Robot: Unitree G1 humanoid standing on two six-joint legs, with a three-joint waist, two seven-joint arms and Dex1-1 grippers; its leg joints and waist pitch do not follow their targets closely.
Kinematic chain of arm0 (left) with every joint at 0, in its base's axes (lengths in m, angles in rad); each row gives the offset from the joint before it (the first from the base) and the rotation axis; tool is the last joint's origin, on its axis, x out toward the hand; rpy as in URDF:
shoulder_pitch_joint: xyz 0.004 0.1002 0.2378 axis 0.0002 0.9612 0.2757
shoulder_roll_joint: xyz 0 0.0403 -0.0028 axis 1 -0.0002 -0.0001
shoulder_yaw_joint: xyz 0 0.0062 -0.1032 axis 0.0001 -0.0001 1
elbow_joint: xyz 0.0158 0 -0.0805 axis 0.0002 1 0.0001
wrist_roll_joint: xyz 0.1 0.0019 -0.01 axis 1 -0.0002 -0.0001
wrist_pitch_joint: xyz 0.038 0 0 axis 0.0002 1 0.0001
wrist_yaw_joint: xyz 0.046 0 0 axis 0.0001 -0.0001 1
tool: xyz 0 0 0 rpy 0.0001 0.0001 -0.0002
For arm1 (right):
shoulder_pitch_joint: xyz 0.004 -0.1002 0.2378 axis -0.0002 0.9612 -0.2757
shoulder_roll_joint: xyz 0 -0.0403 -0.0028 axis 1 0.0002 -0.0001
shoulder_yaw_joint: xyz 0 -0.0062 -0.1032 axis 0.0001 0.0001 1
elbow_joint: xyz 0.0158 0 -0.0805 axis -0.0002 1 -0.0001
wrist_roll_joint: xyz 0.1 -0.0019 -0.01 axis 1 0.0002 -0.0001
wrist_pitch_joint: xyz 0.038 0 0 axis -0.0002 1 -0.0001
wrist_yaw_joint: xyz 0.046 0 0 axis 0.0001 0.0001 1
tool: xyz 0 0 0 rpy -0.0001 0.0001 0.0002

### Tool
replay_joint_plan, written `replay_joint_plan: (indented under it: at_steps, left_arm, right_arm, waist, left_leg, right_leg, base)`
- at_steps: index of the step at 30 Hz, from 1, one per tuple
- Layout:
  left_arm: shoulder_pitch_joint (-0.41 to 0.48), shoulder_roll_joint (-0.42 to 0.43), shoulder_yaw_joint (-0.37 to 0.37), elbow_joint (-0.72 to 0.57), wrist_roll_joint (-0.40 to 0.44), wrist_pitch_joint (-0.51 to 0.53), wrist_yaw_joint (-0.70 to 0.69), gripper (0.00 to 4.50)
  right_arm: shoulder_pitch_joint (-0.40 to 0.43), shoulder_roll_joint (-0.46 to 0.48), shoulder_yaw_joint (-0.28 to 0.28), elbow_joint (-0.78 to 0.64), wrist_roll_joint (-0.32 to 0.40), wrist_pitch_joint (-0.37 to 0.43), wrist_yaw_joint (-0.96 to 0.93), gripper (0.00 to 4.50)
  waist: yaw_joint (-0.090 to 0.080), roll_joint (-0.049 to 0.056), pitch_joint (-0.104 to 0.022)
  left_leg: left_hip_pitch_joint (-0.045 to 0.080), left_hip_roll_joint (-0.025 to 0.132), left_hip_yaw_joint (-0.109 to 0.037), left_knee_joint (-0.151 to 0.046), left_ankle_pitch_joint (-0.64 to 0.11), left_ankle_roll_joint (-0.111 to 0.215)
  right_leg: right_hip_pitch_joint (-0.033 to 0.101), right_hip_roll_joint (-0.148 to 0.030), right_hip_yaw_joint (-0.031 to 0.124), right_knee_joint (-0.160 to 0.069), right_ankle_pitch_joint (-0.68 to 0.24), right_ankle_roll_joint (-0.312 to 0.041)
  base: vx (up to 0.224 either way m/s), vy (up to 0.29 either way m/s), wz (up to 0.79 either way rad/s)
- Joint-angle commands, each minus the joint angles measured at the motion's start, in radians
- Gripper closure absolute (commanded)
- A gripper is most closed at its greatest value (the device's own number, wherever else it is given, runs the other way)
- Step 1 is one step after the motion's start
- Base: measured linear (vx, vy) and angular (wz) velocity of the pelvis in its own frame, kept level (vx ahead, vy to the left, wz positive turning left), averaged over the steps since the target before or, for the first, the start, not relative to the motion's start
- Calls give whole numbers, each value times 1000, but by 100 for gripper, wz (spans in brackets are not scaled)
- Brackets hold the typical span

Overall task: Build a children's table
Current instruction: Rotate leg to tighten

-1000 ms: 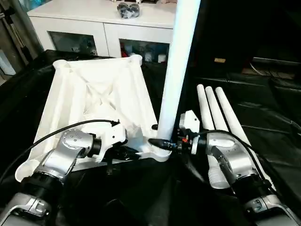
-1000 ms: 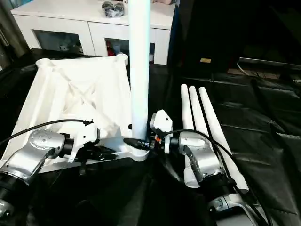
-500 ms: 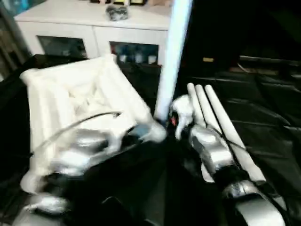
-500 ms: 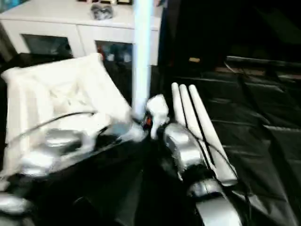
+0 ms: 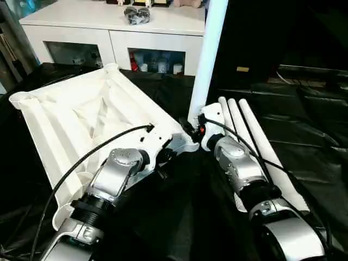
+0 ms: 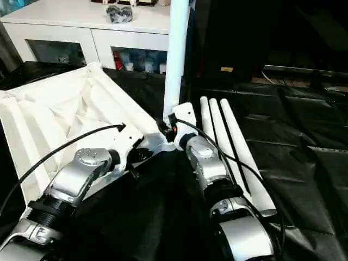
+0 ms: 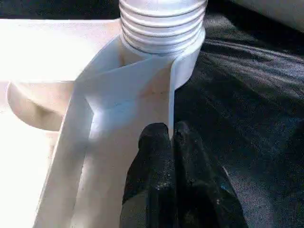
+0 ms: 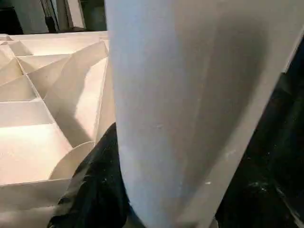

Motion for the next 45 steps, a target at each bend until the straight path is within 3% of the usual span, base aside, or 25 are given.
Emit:
replay_joint_plan:
  at_steps: [1,2,3,8,12,14,17,19,22,23,30,31,35,37,38,41,45]
  left_arm:
    - [-24,-11,0,6,11,6,38,450]
    - [-24,-11,0,6,11,6,38,450]
    - [-24,-11,0,6,11,6,38,450]
    - [-18,11,-26,-7,13,-34,-6,450]
    - [-7,28,-44,-33,4,-54,-53,450]
    - [-4,37,-50,-42,1,-64,-72,450]
    - [2,52,-57,-54,-7,-74,-97,450]
    - [6,63,-60,-60,-11,-78,-113,450]
    - [12,79,-63,-64,-15,-97,-141,450]
    - [17,92,-65,-68,-20,-112,-164,450]
    - [40,140,-73,-70,-50,-183,-270,450]
    - [40,140,-73,-70,-50,-183,-270,450]
    - [65,205,-81,-88,-82,-261,-390,450]
    - [72,229,-85,-89,-87,-292,-433,450]
    - [76,237,-86,-91,-92,-301,-452,450]
    - [89,262,-87,-104,-115,-315,-512,450]
    - [100,285,-86,-117,-134,-323,-564,450]
  right_arm:
    - [57,54,41,102,-11,84,44,261]
    - [57,54,41,102,-11,84,44,261]
    - [57,54,41,102,-11,84,44,205]
    - [47,62,16,98,12,92,74,178]
    - [41,57,11,73,22,75,122,141]
    - [39,47,11,46,33,72,156,118]
    - [39,30,13,8,38,75,205,103]
    - [44,14,23,-27,34,81,238,74]
    - [57,-15,39,-81,35,99,294,58]
    - [70,-39,53,-128,42,118,347,58]
    - [130,-146,124,-302,62,181,557,58]
    - [130,-146,124,-302,62,181,557,58]
    - [171,-255,191,-404,27,181,695,74]
    - [191,-297,219,-452,12,193,735,84]
    - [198,-309,226,-471,11,199,746,92]
    - [213,-330,236,-528,19,245,770,111]
    - [234,-352,259,-575,14,269,790,143]
  waist:
    - [-1,7,-31]
    - [-2,7,-31]
    - [-1,6,-31]
    - [-3,6,-32]
    - [-2,9,-35]
    - [-2,10,-38]
    - [-1,13,-44]
    - [1,10,-48]
    - [2,12,-47]
    - [5,11,-46]
    - [14,19,-51]
    - [16,16,-52]
    - [29,19,-52]
    - [34,22,-52]
    - [39,31,-53]
    - [42,23,-52]
    - [47,28,-53]
  left_leg:
    - [10,79,-41,-91,-320,-11]
    - [9,79,-41,-92,-323,-12]
    - [9,79,-41,-92,-326,-13]
    - [6,80,-44,-95,-318,-8]
    - [5,80,-40,-93,-282,-1]
    - [2,81,-39,-91,-255,8]
    - [-4,80,-36,-81,-159,42]
    - [-4,79,-33,-74,-120,68]
    - [-4,79,-32,-72,-101,87]
    - [-2,80,-32,-72,-123,88]
    - [0,81,-32,-64,-73,104]
    - [1,81,-31,-62,-65,107]
    - [2,85,-28,-59,-59,120]
    - [4,86,-26,-57,-59,115]
    - [5,88,-27,-56,-59,111]
    - [2,89,-21,-59,-75,95]
    - [1,89,-22,-58,-78,77]
  right_leg:
    - [7,-96,50,-98,-245,-212]
    - [7,-96,50,-99,-248,-211]
    - [6,-97,51,-100,-254,-209]
    - [7,-98,51,-99,-249,-205]
    - [10,-97,51,-95,-181,-223]
    - [15,-97,50,-91,-132,-231]
    - [22,-95,46,-75,32,-258]
    - [24,-94,44,-69,109,-274]
    - [24,-94,42,-67,137,-287]
    - [27,-94,42,-69,116,-283]
    - [29,-93,37,-60,180,-290]
    - [30,-92,37,-58,199,-289]
    - [26,-91,31,-54,209,-291]
    - [23,-90,28,-53,208,-293]
    - [22,-92,27,-53,206,-290]
    - [26,-92,23,-52,184,-285]
    - [24,-93,22,-50,163,-276]
  base:
    - [0,0,0]
    - [0,0,0]
    - [0,0,0]
    - [0,0,0]
    - [0,0,0]
    - [0,0,0]
    - [0,0,0]
    - [0,0,0]
    - [0,0,0]
    - [0,0,0]
    - [0,0,0]
    - [0,0,0]
    - [0,0,0]
    - [0,0,0]
    - [0,0,0]
    - [0,0,0]
    - [0,0,0]
